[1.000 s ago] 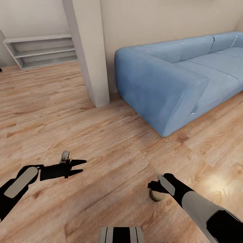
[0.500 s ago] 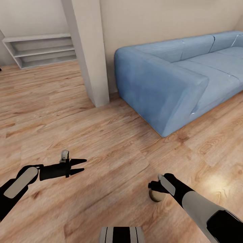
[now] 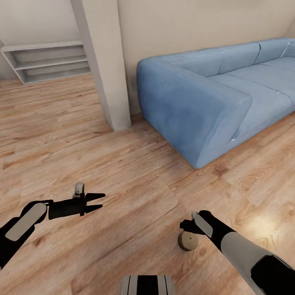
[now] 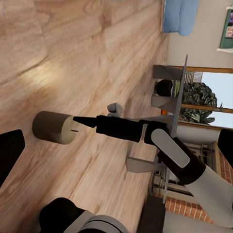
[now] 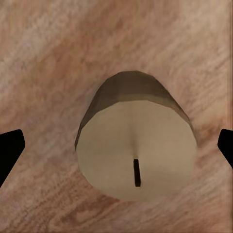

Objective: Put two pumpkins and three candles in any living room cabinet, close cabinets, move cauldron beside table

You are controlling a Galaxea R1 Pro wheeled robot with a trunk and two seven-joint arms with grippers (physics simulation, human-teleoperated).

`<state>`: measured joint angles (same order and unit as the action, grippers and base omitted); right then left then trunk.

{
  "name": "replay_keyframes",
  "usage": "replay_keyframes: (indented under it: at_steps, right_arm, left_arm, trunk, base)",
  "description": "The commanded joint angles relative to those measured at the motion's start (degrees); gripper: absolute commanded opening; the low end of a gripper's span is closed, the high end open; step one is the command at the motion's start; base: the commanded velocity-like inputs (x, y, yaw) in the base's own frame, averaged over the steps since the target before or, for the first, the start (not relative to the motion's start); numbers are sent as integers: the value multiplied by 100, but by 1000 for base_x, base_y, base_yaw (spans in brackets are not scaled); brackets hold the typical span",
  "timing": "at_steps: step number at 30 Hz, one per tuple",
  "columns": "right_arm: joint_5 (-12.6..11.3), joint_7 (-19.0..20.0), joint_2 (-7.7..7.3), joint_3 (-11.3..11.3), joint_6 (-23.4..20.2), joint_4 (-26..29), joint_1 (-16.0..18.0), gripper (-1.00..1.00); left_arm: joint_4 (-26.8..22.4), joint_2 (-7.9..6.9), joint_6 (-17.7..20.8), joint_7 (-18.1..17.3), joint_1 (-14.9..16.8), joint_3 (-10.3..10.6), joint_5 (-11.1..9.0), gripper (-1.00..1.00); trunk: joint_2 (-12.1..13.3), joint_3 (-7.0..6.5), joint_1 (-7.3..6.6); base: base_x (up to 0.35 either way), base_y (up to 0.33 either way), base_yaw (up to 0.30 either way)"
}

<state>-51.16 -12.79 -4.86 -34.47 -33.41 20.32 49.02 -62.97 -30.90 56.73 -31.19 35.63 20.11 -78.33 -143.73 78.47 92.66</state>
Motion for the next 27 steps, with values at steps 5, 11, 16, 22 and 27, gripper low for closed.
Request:
replay_keyframes:
  at_steps: [5,11,16,22,27]
  right_arm:
    - [-60,-48,-5,-43,-14,16,2,100]
    - [-60,-48,1,-43,-14,16,2,100]
    - [-60,-48,13,-49,-12,16,2,100]
    - [-58,-48,26,-51,-12,16,2,100]
    - [-56,-48,29,-51,-9,16,2,100]
  left_arm:
    - [-2,18,5,-31,6,43,14,100]
    - [25,34,5,-28,6,78,11,100]
    - [40,27,5,-31,6,80,4,100]
    - [39,23,5,-36,6,80,-10,100]
    - [39,23,5,-37,6,80,-6,100]
  trunk:
    - [-2,4,-1]
    - [-2,4,-1]
    - [-2,4,-1]
    - [-7,93,10]
    - [-14,204,23]
  base:
    - [70,-96,0]
    - [49,-74,0]
    - [3,-4,0]
    - [0,0,0]
    - [0,0,0]
